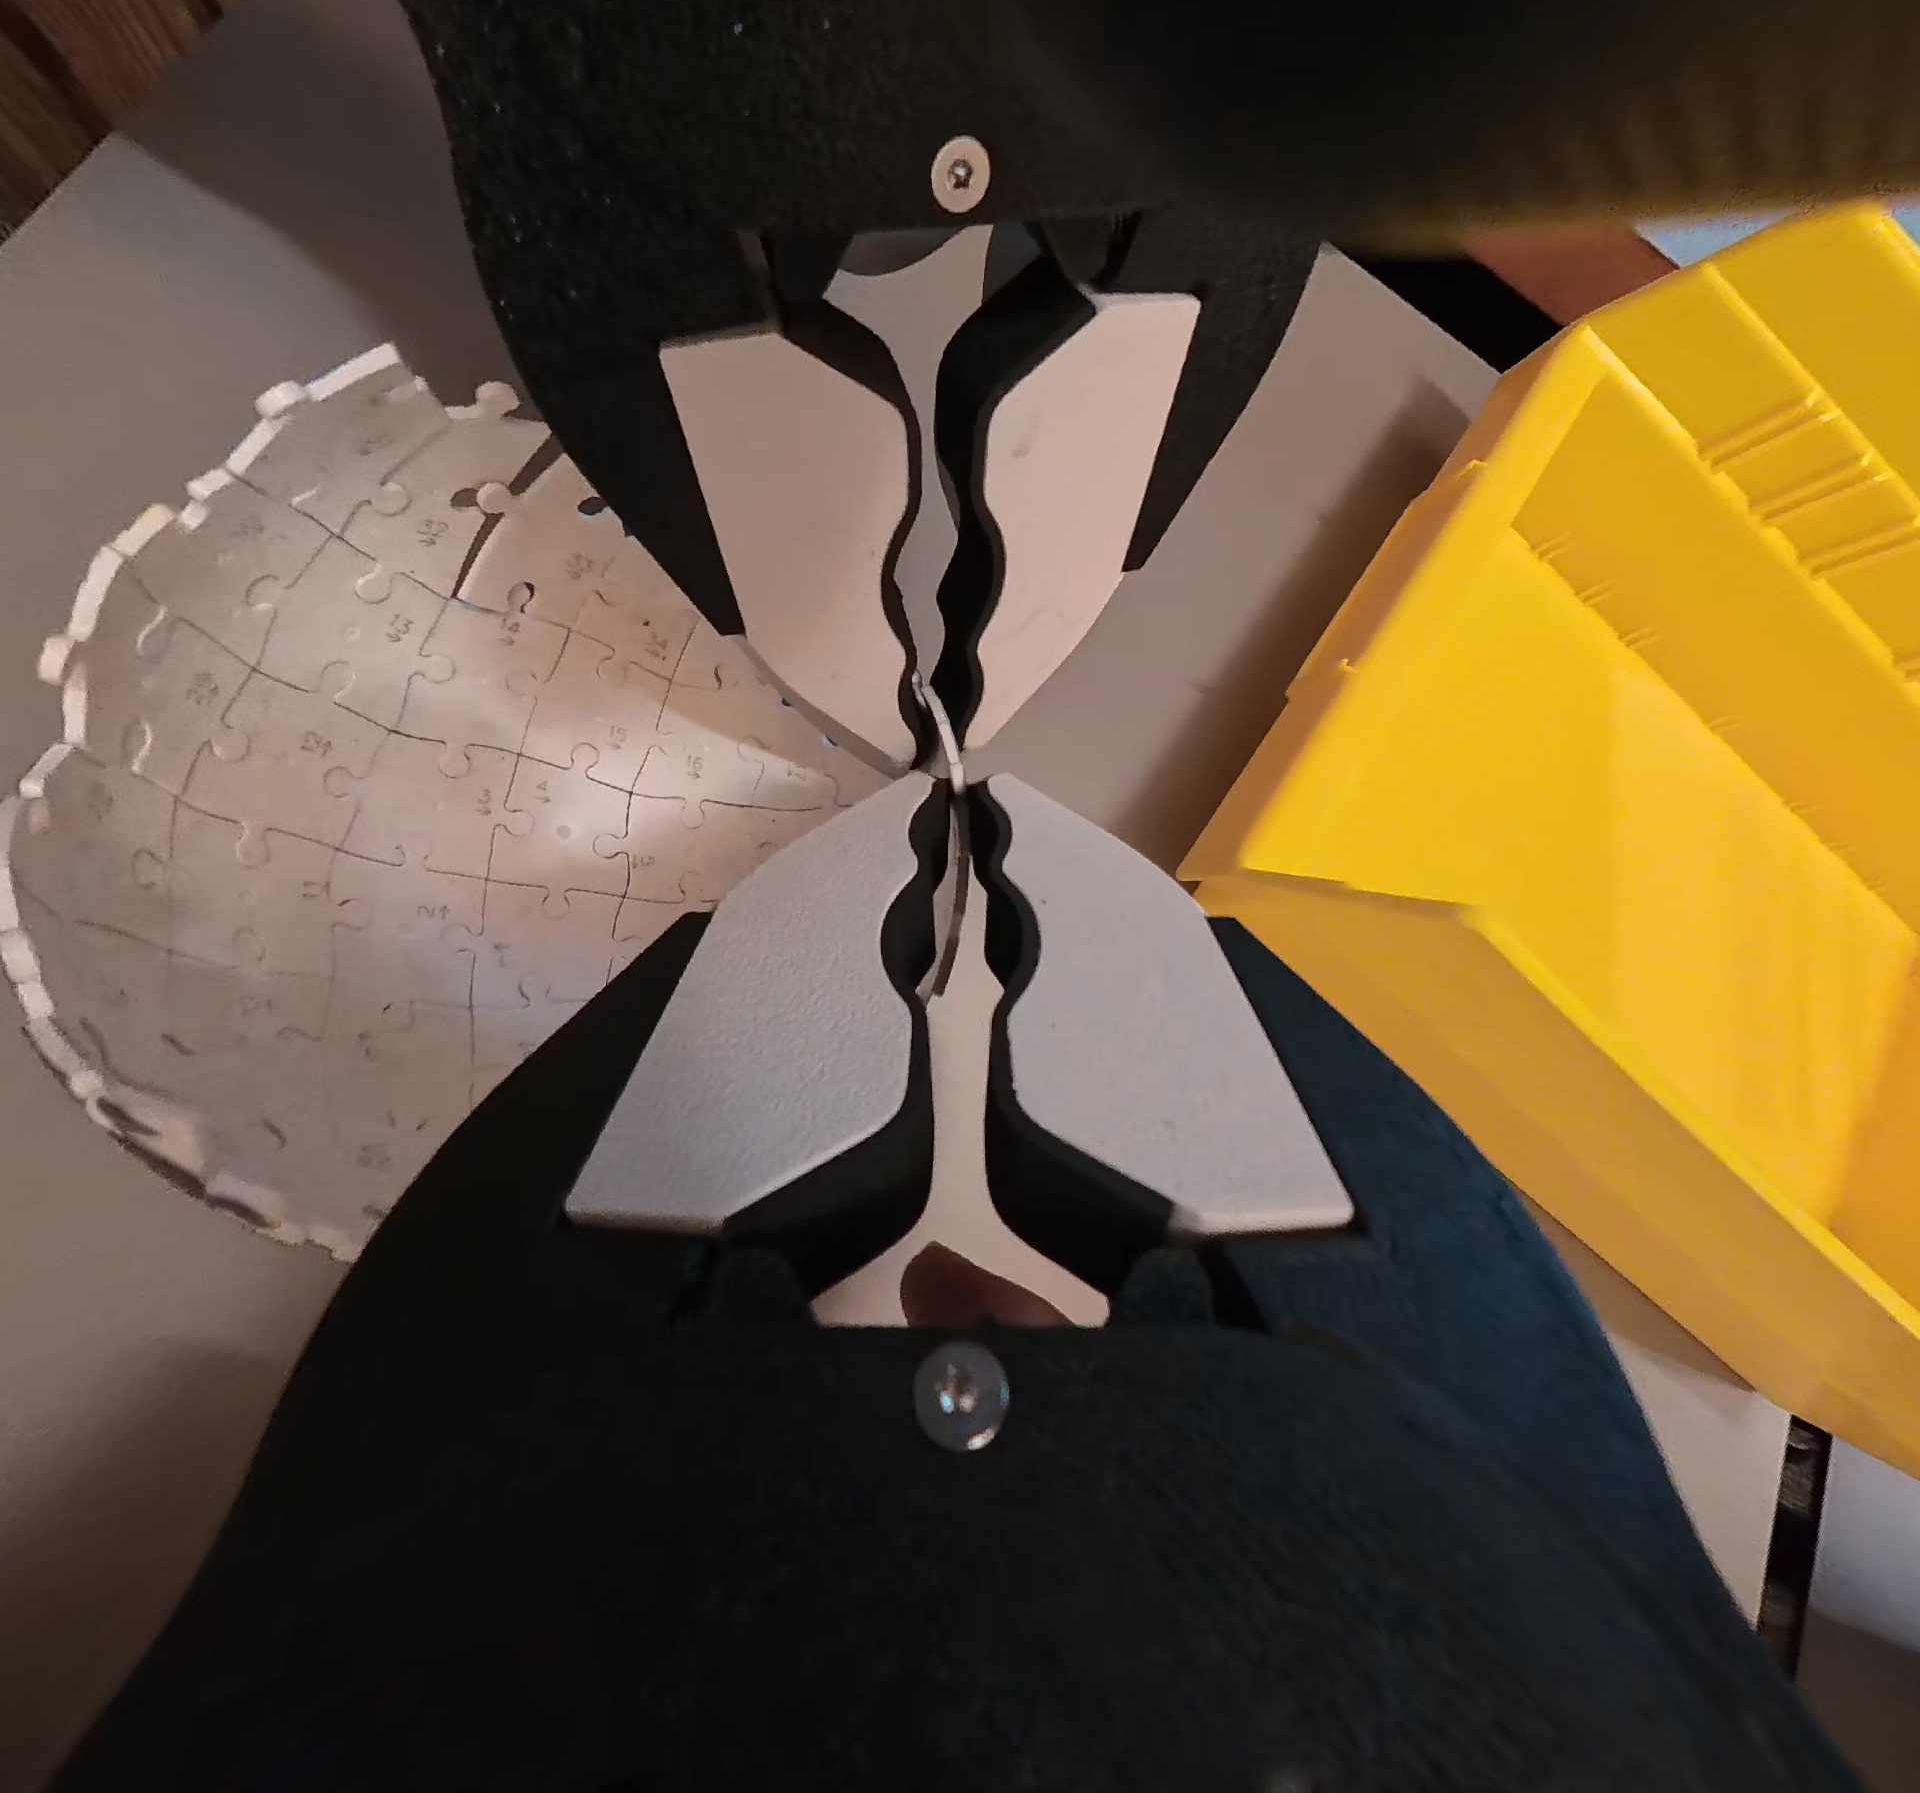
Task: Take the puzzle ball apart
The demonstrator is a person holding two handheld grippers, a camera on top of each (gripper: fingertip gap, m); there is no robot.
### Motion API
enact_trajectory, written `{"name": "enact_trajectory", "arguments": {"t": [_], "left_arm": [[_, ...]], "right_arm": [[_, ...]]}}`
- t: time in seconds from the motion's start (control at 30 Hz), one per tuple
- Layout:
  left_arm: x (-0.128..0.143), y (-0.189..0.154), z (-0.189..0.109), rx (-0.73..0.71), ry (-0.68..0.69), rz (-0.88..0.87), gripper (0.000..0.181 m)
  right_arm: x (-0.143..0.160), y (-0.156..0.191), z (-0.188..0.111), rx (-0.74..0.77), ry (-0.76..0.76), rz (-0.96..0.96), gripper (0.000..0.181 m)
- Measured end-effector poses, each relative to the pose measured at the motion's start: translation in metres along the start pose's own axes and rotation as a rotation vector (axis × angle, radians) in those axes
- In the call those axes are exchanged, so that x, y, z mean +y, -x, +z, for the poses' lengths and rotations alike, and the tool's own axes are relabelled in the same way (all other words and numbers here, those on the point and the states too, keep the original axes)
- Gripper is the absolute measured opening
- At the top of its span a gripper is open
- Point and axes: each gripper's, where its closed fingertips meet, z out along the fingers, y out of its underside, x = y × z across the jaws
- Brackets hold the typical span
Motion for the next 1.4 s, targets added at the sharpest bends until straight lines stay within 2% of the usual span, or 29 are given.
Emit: {"name": "enact_trajectory", "arguments": {"t": [0.53, 0.57, 0.7, 0.8, 0.9, 0.97, 1.1, 1.2, 1.4], "left_arm": [[0.002, -0.001, 0.002, 0.016, 0.027, -0.017, 0.009], [0.002, 0.0, 0.002, 0.005, 0.025, -0.011, 0.004], [-0.001, -0.001, 0.001, 0.016, 0.016, -0.021, 0.002], [0.0, -0.002, 0.0, 0.006, 0.033, -0.014, 0.002], [0.002, -0.002, -0.001, 0.007, 0.048, -0.029, 0.002], [0.004, -0.002, -0.002, 0.006, 0.053, -0.026, 0.002], [0.005, -0.001, 0.0, 0.009, 0.061, -0.043, 0.003], [0.003, -0.002, 0.0, 0.007, 0.059, -0.054, 0.002], [0.0, -0.006, -0.001, 0.026, 0.052, -0.057, 0.002]], "right_arm": [[0.001, -0.003, 0.003, 0.02, -0.001, 0.005, 0.008], [0.001, -0.004, 0.004, 0.026, -0.007, 0.011, 0.012], [-0.001, -0.008, -0.004, 0.045, -0.037, 0.029, 0.031], [-0.008, -0.014, -0.031, 0.061, -0.131, 0.088, 0.044], [-0.003, 0.003, -0.059, -0.045, -0.219, 0.198, 0.078], [0.01, 0.001, -0.063, -0.012, -0.233, 0.201, 0.077], [0.033, -0.002, -0.043, -0.067, -0.147, 0.276, 0.07], [0.027, -0.002, -0.031, -0.128, -0.129, 0.275, 0.052], [0.011, 0.004, -0.013, -0.254, -0.037, 0.207, 0.039]]}}
